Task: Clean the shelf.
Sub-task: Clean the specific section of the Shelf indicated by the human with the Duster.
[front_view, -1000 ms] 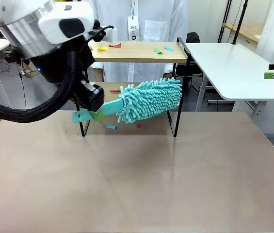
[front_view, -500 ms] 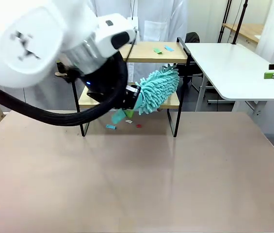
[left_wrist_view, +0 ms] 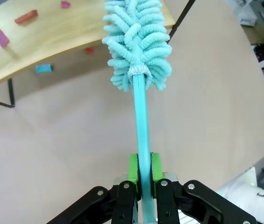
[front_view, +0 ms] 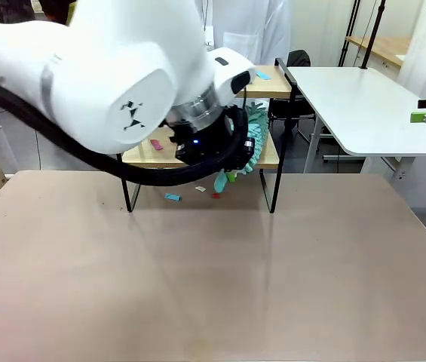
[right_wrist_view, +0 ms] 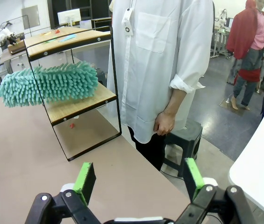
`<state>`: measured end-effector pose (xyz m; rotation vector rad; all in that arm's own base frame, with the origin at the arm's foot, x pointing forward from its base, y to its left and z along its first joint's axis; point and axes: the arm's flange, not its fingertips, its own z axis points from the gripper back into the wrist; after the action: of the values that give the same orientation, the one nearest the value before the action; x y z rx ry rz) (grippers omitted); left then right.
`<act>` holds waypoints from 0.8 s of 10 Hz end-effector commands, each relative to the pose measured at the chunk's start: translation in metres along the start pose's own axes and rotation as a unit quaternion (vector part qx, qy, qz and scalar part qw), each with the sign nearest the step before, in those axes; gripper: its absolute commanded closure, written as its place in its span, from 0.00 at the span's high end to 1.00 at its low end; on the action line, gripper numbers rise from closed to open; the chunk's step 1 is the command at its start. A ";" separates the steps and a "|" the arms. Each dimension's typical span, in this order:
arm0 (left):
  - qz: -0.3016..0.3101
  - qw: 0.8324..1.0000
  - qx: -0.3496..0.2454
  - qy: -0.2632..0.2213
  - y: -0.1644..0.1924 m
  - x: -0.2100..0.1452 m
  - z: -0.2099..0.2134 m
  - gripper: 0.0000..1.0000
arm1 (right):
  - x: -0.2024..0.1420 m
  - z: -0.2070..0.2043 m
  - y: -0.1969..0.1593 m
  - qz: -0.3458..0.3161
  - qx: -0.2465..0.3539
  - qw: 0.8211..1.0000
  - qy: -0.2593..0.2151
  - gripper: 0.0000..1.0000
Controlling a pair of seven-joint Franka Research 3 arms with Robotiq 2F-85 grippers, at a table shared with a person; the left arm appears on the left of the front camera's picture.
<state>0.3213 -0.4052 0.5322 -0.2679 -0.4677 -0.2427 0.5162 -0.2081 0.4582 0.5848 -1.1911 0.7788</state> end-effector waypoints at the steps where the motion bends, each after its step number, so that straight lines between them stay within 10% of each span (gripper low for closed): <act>1: 0.020 0.999 0.015 -0.020 -0.026 0.020 -0.020 0.13 | 0.002 0.000 0.001 0.002 0.000 1.000 0.000 1.00; 8: 0.034 0.999 0.019 0.013 -0.023 0.017 -0.053 0.13 | 0.002 0.000 0.001 0.002 0.000 1.000 0.000 1.00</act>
<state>0.3517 -0.4480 0.4958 -0.2366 -0.4106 -0.1670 0.5162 -0.2081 0.4583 0.5848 -1.1912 0.7789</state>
